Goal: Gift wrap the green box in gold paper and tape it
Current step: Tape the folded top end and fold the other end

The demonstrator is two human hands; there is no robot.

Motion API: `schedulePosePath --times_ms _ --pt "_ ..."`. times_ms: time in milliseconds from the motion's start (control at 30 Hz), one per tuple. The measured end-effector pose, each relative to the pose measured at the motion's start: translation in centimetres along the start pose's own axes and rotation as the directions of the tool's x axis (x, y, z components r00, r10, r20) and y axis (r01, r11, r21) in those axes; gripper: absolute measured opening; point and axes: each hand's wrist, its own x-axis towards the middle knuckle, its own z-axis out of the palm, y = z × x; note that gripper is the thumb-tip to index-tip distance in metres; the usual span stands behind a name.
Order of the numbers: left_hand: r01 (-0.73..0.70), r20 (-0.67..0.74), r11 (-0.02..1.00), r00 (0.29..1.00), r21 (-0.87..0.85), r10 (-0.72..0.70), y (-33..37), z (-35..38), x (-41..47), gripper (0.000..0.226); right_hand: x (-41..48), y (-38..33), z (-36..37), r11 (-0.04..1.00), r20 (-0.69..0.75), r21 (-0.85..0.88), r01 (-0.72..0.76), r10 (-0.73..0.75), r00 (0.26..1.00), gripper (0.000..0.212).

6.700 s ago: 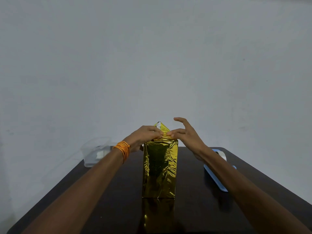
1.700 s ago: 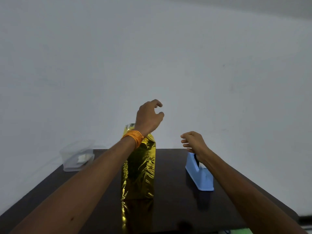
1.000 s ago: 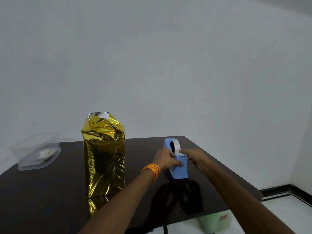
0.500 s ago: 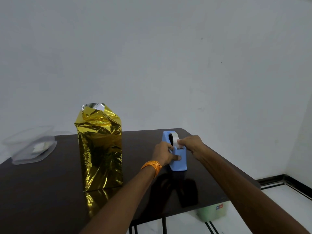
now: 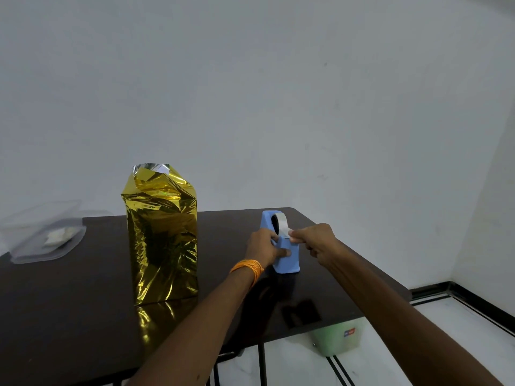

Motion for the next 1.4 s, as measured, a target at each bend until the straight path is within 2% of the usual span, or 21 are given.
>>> schedulePosePath --times_ms 167,267,400,467,533,700,867,1000,1167,1400 --pt "0.001 -0.001 1.000 1.000 -0.014 -0.001 0.2 -0.1 -0.2 0.034 -0.5 1.1 0.0 0.999 0.000 0.052 0.012 -0.012 1.000 0.017" --pt "0.000 -0.001 1.000 1.000 -0.013 0.000 0.3 -0.1 -0.3 0.035 -0.4 2.0 0.1 0.999 -0.001 0.021 0.027 -0.027 1.000 0.019" --pt "0.010 0.011 1.000 1.000 -0.008 -0.010 0.4 -0.3 -0.4 0.039 -0.1 2.5 -0.6 0.986 0.016 -0.135 0.093 -0.091 0.996 0.019" --pt "0.010 0.013 1.000 1.000 0.002 -0.011 0.4 -0.3 -0.5 0.040 -0.2 2.7 -0.9 0.950 0.032 -0.286 0.124 -0.120 0.992 0.016" --pt "0.012 0.017 1.000 1.000 -0.001 -0.012 0.5 -0.2 -0.5 0.040 -0.3 3.4 -1.3 0.927 0.034 -0.346 0.143 -0.140 0.990 0.018" --pt "0.013 0.059 0.997 0.998 0.077 -0.018 0.5 -0.6 -0.8 0.046 -0.9 3.0 -2.9 0.950 0.066 -0.211 0.230 -0.221 0.973 0.025" --pt "0.024 0.125 0.990 0.991 0.139 -0.041 0.3 -0.7 -1.2 0.059 -1.6 1.0 -3.0 0.958 0.100 -0.141 0.250 -0.237 0.966 0.017" --pt "0.026 0.103 0.982 0.994 0.186 -0.046 0.4 -1.5 -1.5 0.061 -2.0 0.1 -2.2 0.965 0.113 -0.124 0.229 -0.216 0.970 0.018" --pt "-0.023 0.040 0.970 0.999 0.240 0.014 1.4 -3.6 -1.6 0.046 -2.5 -0.2 -2.1 0.971 0.143 -0.118 0.208 -0.191 0.971 0.010" --pt "-0.089 -0.113 0.977 0.987 0.196 0.113 3.2 -7.3 -1.5 0.037 -3.9 -1.9 -1.3 0.976 0.180 -0.101 0.194 -0.174 0.968 0.010"
